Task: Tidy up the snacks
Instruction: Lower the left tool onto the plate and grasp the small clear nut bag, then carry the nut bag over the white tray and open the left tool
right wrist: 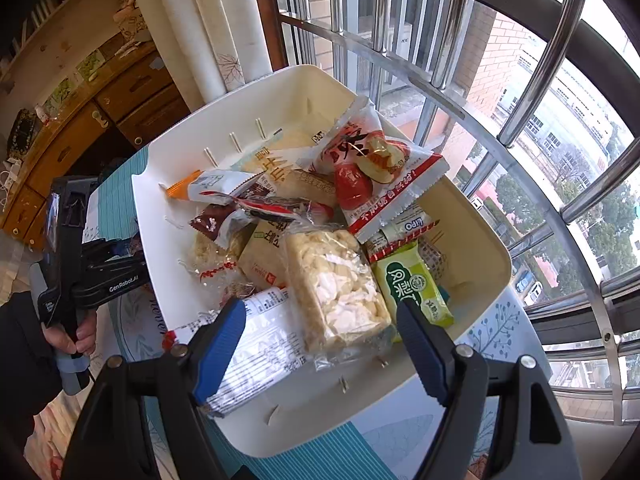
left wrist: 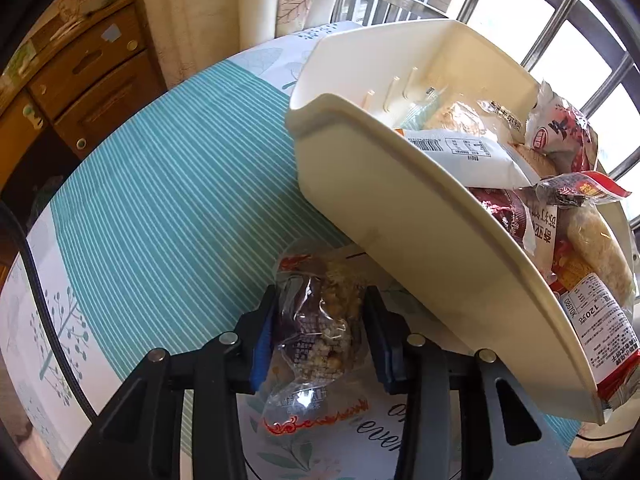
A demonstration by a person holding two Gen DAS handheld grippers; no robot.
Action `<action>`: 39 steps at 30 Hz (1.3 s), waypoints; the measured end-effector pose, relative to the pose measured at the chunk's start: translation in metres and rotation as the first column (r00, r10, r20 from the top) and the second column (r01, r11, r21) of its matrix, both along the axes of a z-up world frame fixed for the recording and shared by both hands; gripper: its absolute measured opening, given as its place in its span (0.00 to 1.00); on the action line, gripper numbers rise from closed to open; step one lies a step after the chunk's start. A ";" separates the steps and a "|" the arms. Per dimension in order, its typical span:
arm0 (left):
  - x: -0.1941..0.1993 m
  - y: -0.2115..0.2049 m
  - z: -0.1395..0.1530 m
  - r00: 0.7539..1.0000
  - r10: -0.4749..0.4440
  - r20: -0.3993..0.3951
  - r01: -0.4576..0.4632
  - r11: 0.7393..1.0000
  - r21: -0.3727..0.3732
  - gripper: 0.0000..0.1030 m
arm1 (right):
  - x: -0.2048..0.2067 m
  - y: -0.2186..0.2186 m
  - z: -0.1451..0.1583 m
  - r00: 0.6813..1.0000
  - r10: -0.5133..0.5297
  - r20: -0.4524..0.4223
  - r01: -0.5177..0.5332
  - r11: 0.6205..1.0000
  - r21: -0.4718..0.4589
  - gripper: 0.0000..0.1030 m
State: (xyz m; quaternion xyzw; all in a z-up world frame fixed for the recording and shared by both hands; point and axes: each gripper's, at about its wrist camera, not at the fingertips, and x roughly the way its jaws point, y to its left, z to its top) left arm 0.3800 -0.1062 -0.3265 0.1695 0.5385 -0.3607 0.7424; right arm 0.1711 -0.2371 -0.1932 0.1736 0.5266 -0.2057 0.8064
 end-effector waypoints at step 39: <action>-0.169 0.090 0.104 0.786 0.589 -0.188 -0.612 0.785 -0.095 0.37 | -0.061 0.019 0.024 0.947 0.321 -0.021 -0.322 0.947 -0.015 0.76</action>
